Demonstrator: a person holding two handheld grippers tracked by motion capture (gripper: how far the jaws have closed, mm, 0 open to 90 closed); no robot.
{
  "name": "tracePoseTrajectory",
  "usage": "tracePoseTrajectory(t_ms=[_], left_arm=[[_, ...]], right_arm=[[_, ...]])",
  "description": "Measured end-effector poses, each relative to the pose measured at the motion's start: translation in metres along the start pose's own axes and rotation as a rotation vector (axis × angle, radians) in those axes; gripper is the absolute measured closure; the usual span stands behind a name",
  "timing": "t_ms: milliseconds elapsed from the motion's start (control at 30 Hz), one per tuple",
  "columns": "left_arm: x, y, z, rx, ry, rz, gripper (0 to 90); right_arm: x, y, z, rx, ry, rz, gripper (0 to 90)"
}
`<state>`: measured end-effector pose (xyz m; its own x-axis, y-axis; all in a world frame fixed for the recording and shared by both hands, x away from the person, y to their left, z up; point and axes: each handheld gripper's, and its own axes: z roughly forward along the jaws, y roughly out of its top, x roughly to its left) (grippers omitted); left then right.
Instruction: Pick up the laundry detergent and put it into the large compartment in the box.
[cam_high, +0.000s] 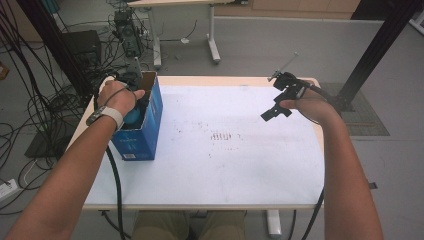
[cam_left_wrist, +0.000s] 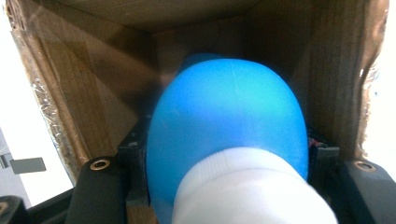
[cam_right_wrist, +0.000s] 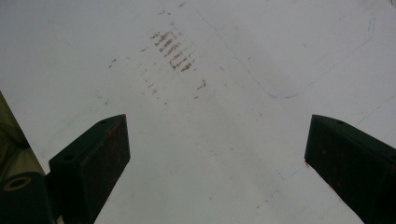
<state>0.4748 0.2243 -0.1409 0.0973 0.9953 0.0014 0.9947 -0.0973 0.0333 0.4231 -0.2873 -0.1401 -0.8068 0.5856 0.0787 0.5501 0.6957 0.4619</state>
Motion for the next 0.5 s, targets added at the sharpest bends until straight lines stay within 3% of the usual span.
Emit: tracePoseTrajectory(t_ms=[500], left_arm=[[0.0012,-0.0004,0.0002,-0.004,-0.004,-0.002,37.1]], right_arm=[[-0.0001,-0.0010,-0.0007,-0.003,0.001,-0.001,6.7]])
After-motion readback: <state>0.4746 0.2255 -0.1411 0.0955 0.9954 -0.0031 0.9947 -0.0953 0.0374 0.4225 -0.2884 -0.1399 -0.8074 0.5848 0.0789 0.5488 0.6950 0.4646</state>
